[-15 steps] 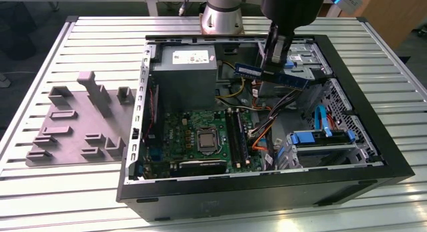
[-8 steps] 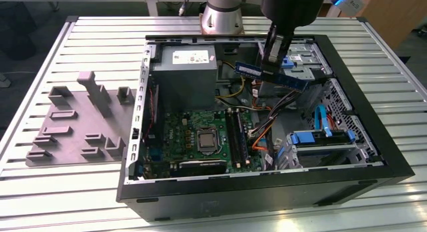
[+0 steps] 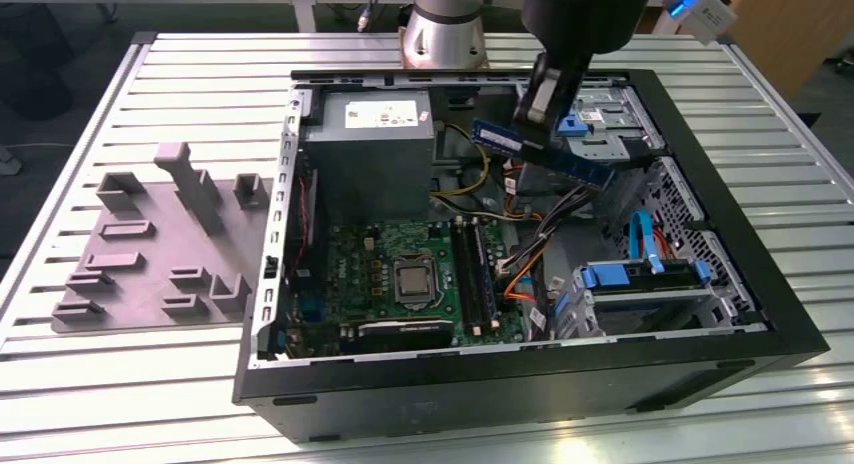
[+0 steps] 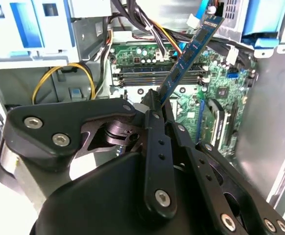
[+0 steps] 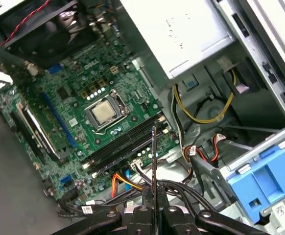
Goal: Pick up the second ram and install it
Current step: 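Insert the second ram into the second slot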
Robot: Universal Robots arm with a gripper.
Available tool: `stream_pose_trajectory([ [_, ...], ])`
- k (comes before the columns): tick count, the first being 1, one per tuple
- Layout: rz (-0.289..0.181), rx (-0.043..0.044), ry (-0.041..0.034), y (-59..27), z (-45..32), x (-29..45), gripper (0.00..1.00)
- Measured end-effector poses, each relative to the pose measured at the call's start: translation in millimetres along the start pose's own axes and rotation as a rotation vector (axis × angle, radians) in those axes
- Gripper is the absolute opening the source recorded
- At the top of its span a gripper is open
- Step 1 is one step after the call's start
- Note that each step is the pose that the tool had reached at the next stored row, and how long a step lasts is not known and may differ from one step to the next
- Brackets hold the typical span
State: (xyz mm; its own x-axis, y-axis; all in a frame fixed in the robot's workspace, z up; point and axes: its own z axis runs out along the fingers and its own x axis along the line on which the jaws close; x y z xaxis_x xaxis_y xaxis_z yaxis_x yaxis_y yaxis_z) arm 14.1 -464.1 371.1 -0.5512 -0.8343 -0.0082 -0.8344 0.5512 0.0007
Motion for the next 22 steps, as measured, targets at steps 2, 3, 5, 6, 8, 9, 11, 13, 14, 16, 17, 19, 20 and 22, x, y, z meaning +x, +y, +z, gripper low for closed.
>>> stream_pose_trajectory([
  [2, 0.035, 0.0003, 0.0000, 0.0, 0.1, 0.0, 0.14],
  [3, 0.052, 0.0004, 0.0001, 0.0, 0.2, 0.0, 0.14],
  [5, 0.086, 0.0007, 0.0001, 0.0, 0.3, 0.0, 0.14],
  [6, 0.104, 0.0009, 0.0001, 0.0, 0.4, 0.0, 0.14],
  [8, 0.138, 0.0012, 0.0001, 0.0, 0.5, 0.0, 0.14],
  [9, 0.155, 0.0013, 0.0001, 0.0, 0.6, 0.0, 0.14],
  [11, 0.187, 0.0016, 0.0000, 0.0, 0.7, 0.0, 0.14],
  [13, 0.220, 0.0019, 0.0000, 0.0, 0.9, 0.0, 0.14],
  [14, 0.237, 0.0020, 0.0001, 0.0, 0.9, 0.0, 0.14],
  [16, 0.273, 0.0023, 0.0000, 0.0, 1.1, 0.0, 0.14],
  [17, 0.291, 0.0024, -0.0001, 0.0, 1.2, 0.0, 0.14],
  [19, 0.327, 0.0027, -0.0001, 0.0, 1.4, 0.0, 0.14],
  [20, 0.345, 0.0029, 0.0000, 0.0, 1.5, 0.0, 0.14],
  [22, 0.382, 0.0032, -0.0001, 0.0, 1.7, 0.0, 0.14],
])
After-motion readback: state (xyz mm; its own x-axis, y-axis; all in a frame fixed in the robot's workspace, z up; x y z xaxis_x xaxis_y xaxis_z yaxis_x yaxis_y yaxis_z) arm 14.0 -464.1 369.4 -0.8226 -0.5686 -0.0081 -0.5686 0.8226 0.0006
